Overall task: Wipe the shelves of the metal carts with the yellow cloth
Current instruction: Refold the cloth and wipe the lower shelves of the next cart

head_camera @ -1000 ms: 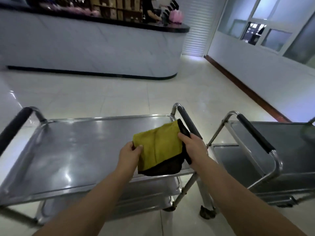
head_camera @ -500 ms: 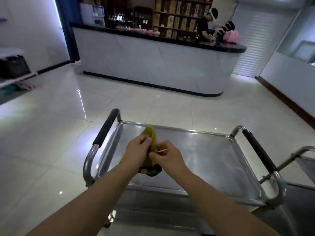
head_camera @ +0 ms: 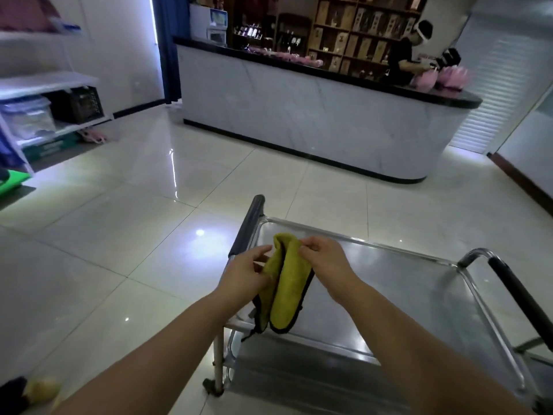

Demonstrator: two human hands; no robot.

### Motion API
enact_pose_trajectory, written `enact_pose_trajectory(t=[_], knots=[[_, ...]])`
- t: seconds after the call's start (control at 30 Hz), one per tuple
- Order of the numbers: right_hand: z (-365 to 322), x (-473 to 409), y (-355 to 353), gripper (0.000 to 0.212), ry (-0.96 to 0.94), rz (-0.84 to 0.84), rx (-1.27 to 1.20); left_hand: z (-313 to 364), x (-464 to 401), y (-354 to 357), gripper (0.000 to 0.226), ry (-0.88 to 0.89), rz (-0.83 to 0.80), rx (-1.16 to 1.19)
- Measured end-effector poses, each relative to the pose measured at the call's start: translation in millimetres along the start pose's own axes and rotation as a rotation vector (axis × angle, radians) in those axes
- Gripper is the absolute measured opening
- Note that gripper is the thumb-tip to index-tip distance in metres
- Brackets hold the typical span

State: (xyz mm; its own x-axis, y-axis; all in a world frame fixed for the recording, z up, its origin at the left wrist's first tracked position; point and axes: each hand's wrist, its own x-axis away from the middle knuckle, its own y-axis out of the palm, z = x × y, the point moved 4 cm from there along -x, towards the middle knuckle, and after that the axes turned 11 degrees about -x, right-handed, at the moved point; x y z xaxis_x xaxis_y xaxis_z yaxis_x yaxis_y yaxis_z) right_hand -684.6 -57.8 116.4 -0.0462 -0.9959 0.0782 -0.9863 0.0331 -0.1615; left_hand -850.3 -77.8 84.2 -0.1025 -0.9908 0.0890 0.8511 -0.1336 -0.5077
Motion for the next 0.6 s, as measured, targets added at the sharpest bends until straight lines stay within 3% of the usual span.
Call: enact_pose_trajectory(t=[0.23, 0.33, 0.43, 0.6], knots=[[-11, -60, -12, 0.021, -0.043, 0.042, 0.070, -38, -34, -96, 0.026, -0.148, 0.212, -0.617], [-13, -88, 0, 0.027, -0.124, -0.070, 0.350, -42, -51, -125, 0.016, -0.182, 0.269, -0.780], [-19, -111, 15, 0.034, -0.207, -0.186, 0.616, -47, -71, -146, 0.009, -0.215, 0.304, -0.756], [-31, -154, 17, 0.027, -0.266, -0.248, 0.687, -42, -102, -161, 0.009, -0.139, 0.266, -0.606]])
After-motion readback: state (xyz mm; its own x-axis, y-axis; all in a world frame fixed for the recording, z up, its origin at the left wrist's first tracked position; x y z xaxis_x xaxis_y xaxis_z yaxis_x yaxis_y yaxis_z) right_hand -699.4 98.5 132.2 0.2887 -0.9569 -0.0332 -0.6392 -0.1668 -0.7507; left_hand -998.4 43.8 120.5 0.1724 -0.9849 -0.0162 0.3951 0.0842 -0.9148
